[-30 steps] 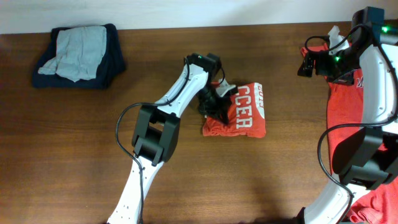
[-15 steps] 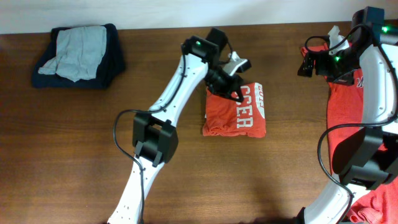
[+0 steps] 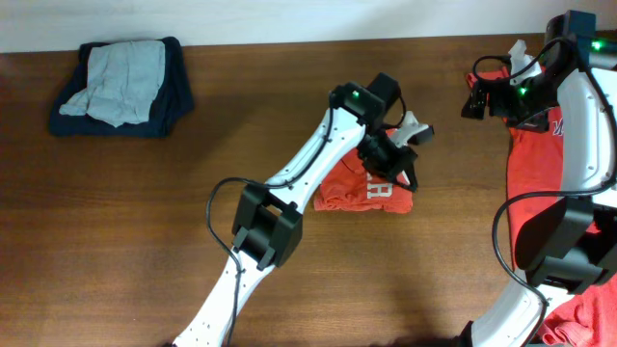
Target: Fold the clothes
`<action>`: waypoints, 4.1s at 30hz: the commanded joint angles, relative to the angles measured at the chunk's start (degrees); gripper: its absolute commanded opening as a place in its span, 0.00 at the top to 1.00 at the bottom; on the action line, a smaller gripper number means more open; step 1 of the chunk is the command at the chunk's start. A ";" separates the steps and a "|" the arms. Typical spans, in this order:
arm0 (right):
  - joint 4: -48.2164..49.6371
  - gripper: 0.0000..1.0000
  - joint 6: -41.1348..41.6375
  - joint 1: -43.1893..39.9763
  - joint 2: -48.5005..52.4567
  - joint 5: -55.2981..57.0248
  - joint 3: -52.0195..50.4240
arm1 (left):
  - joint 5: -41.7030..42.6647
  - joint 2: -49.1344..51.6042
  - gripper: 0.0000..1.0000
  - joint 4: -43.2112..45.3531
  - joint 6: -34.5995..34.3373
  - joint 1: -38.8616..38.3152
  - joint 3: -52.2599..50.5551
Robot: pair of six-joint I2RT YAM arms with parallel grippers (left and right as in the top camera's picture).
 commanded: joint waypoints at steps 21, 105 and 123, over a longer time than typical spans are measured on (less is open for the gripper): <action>-0.15 0.01 -0.61 -0.11 -1.20 0.28 0.96 | -1.53 6.49 1.00 1.75 -2.43 2.62 14.12; -0.15 0.01 -0.61 -0.11 -1.20 0.28 0.96 | -33.48 3.50 1.00 -15.63 -12.09 5.62 -0.55; -0.15 0.01 -0.61 -0.11 -1.20 0.28 0.96 | -39.23 -6.82 0.99 -15.61 -12.39 6.93 -1.33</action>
